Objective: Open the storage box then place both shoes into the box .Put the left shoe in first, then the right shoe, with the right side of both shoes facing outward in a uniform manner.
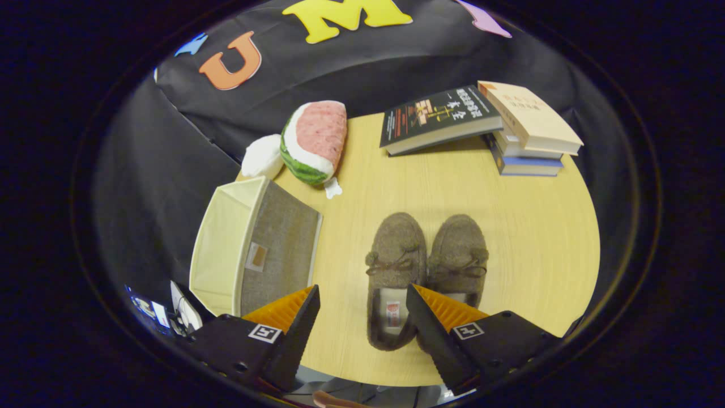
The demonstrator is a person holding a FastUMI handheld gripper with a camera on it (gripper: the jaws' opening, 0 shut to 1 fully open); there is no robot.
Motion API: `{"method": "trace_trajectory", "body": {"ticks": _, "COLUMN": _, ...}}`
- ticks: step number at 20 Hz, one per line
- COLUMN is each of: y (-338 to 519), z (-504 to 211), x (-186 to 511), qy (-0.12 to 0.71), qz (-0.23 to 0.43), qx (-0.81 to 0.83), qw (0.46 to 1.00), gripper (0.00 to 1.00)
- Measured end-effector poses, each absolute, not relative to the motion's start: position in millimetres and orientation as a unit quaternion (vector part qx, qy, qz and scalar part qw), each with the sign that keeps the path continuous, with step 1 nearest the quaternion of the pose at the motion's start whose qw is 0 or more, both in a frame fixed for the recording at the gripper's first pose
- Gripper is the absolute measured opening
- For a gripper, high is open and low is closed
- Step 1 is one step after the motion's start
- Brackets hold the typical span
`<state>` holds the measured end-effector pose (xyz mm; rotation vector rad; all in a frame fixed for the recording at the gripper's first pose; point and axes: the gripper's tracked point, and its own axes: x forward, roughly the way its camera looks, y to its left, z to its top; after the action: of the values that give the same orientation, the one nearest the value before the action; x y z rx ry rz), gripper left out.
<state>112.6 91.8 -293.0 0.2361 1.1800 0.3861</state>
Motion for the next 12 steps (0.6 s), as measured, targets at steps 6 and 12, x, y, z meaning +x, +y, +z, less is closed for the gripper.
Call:
{"method": "trace_trajectory", "body": {"ticks": 6, "y": 78, "z": -326, "x": 95, "qy": 0.607, "qz": 0.166, "qx": 0.122, "qw": 0.767, "gripper": 0.83}}
{"method": "trace_trajectory", "body": {"ticks": 12, "y": 74, "z": -354, "x": 100, "qy": 0.637, "qz": 0.152, "qx": 0.143, "qw": 0.742, "gripper": 0.83}}
